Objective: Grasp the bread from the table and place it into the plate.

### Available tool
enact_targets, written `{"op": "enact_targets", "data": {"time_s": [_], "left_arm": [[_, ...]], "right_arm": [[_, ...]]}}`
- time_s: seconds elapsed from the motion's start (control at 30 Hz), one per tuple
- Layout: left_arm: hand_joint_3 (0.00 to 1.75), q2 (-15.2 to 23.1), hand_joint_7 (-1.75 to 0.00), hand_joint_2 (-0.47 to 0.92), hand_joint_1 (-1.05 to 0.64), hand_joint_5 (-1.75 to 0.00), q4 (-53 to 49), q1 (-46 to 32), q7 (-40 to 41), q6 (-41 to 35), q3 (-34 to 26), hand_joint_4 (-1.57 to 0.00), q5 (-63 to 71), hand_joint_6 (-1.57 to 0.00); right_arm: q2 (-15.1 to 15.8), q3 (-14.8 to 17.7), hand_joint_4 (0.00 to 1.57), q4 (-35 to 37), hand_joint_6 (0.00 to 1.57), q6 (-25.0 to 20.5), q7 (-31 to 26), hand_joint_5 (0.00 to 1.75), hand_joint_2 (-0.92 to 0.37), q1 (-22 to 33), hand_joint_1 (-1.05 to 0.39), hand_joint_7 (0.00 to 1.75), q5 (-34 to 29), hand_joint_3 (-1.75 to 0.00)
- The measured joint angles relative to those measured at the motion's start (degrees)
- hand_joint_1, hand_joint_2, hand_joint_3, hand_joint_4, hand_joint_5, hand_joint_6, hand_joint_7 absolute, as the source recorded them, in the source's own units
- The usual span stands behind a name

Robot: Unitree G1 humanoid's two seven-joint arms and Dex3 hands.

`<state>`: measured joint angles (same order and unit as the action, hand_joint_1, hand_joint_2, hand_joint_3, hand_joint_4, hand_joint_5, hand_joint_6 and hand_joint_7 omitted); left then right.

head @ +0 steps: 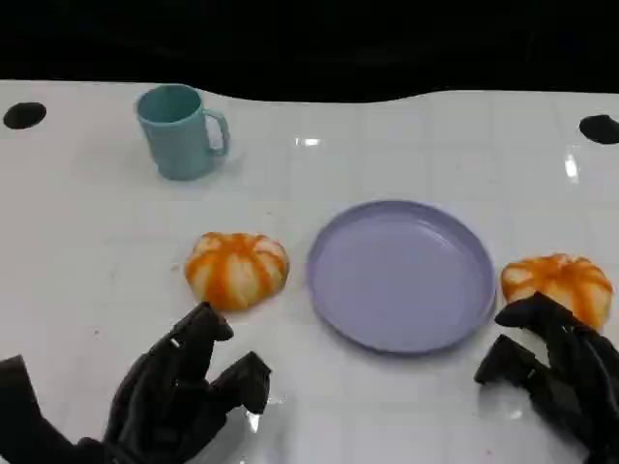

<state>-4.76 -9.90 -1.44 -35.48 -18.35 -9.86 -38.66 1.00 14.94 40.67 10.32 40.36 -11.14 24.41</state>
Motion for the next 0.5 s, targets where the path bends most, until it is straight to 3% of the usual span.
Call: {"op": "enact_targets", "data": {"time_s": [0.5], "left_arm": [[0.31, 0.01, -1.74, 0.92, -0.56, -1.75, -0.99, 0.14, -0.5, 1.19, 0.09, -0.88, 0.12, -0.66]], "right_arm": [[0.0, -0.1, 0.64, 0.0, 0.61, 1.1, -1.13, 1.58, -0.92, 0.07, -0.54, 1.2, -0.82, -0.17]]}}
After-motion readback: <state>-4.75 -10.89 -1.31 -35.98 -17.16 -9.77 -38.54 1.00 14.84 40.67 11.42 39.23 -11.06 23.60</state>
